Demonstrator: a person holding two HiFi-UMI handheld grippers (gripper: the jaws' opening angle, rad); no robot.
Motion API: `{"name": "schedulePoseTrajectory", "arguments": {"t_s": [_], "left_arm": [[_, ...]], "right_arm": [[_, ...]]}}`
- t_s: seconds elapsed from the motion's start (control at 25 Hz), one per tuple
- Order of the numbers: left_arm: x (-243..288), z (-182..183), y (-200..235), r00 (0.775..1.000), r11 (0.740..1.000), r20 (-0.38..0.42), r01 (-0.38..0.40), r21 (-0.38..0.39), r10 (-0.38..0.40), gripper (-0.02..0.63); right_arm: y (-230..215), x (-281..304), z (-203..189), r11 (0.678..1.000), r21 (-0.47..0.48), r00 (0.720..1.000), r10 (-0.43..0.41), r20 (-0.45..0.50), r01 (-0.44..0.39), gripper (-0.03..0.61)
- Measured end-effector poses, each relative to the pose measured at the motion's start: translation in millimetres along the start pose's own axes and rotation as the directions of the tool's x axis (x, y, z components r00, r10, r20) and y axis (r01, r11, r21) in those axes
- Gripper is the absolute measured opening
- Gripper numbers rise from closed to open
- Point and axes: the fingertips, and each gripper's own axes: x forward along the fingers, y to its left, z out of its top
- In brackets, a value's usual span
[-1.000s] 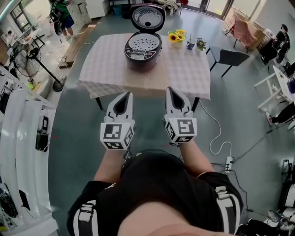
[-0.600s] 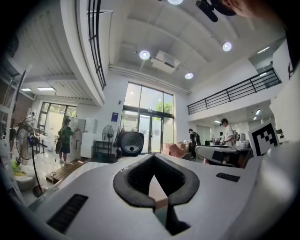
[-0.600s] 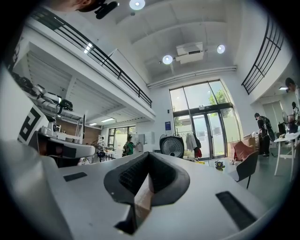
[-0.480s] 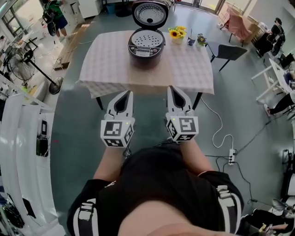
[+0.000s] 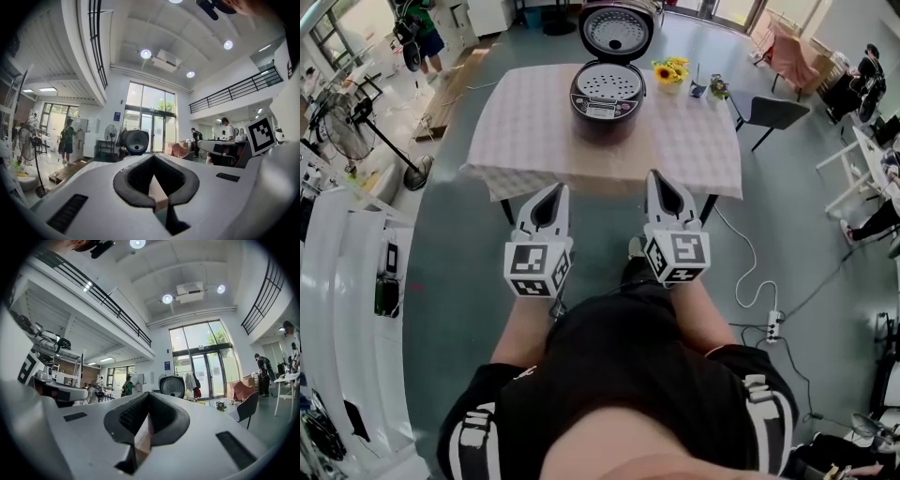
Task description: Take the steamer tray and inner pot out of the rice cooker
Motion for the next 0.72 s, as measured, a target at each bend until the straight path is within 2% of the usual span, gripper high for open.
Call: {"name": "schedulePoseTrajectory", "arguments": {"t_s": [0.28, 0.52, 0.72], "left_arm": [[43, -3, 7, 1.000, 1.000, -0.006, -0.022, 0.009, 0.022, 0.003], [113, -4, 16, 0.999, 0.997, -0.029, -0.033, 0.068, 0.035, 0.003], [174, -6, 29, 0.998, 0.998, -0.030, -0.048, 0.049, 0.049, 0.003]], "right_arm": [[-44, 31, -15, 0.998, 0.064, 1.000, -0.015, 0.004, 0.014, -0.003], [-83, 90, -29, 0.998, 0.062, 1.000, -0.010, 0.010, 0.010, -0.003], [-115, 142, -45, 0.998, 0.068, 1.000, 0.007, -0.011, -0.006, -0.003]]}}
